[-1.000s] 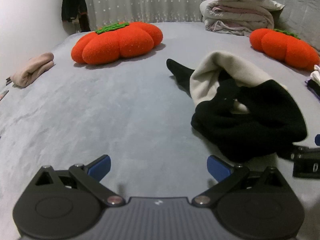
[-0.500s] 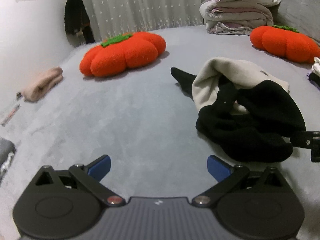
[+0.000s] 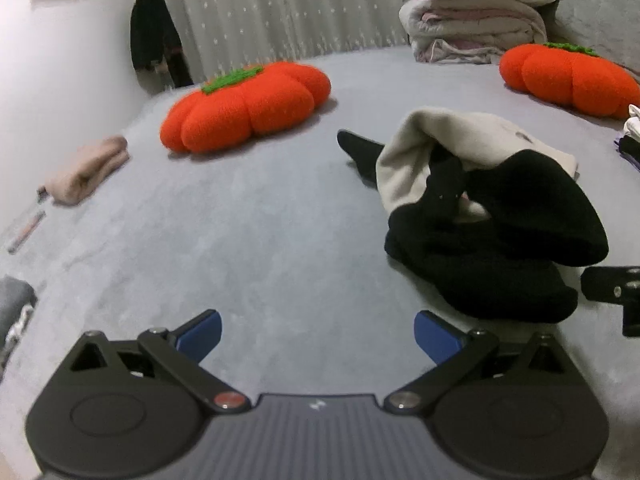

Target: Fold clothes

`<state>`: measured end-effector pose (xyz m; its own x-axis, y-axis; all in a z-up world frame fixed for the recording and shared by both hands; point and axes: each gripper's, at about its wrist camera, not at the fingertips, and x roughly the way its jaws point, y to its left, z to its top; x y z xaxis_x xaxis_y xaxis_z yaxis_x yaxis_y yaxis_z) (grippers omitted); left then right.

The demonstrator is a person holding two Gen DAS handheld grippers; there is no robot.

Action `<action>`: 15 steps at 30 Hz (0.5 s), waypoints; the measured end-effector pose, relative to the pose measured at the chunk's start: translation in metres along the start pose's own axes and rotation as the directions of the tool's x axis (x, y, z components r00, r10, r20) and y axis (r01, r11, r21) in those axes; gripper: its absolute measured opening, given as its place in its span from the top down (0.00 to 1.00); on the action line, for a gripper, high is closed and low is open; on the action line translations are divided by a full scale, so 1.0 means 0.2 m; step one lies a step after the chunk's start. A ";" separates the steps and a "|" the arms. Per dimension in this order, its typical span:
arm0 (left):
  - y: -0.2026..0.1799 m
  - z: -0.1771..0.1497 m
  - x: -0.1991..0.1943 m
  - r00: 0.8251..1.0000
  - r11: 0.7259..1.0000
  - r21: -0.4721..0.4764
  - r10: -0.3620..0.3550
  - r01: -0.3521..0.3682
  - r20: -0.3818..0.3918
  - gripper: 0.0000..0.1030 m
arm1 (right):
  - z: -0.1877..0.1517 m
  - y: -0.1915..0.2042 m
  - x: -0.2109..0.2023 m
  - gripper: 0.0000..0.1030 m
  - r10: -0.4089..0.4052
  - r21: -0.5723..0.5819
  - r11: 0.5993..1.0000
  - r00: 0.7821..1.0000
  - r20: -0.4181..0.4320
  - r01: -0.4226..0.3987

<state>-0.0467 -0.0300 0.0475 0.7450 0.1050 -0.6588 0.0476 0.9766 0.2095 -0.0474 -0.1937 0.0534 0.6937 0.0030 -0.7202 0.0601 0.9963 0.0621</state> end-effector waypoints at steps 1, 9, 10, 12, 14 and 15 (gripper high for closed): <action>0.00 0.00 0.01 1.000 1.000 0.001 0.013 -0.013 0.004 0.00 | 0.00 0.00 0.00 0.00 -0.009 -0.009 1.000 1.000 0.004 0.009; 0.01 -0.01 0.05 0.999 1.000 -0.009 0.015 -0.015 -0.033 0.00 | 0.00 0.02 0.03 0.00 -0.029 -0.033 0.999 1.000 -0.004 0.029; 0.01 -0.01 0.06 0.999 1.000 -0.008 0.014 -0.015 -0.037 0.00 | -0.01 0.02 0.03 0.00 -0.031 -0.037 0.999 1.000 -0.005 0.031; 0.01 -0.02 0.06 0.999 1.000 -0.001 0.017 -0.017 -0.041 0.00 | -0.01 0.03 0.04 0.00 -0.036 -0.045 0.998 0.999 -0.008 0.035; 0.01 -0.03 0.07 0.999 1.000 -0.001 0.016 -0.016 -0.047 0.00 | -0.01 0.03 0.04 0.00 -0.041 -0.050 0.998 0.999 -0.010 0.040; 0.01 -0.03 0.07 0.999 1.000 -0.005 0.014 -0.014 -0.051 0.00 | -0.01 0.03 0.04 0.00 -0.042 -0.051 0.998 0.999 -0.012 0.041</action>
<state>-0.0395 -0.0254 0.0350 0.7103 0.1278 -0.6922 0.0341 0.9760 0.2152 -0.0429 -0.1874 0.0454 0.6823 -0.0376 -0.7301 0.0521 0.9986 -0.0027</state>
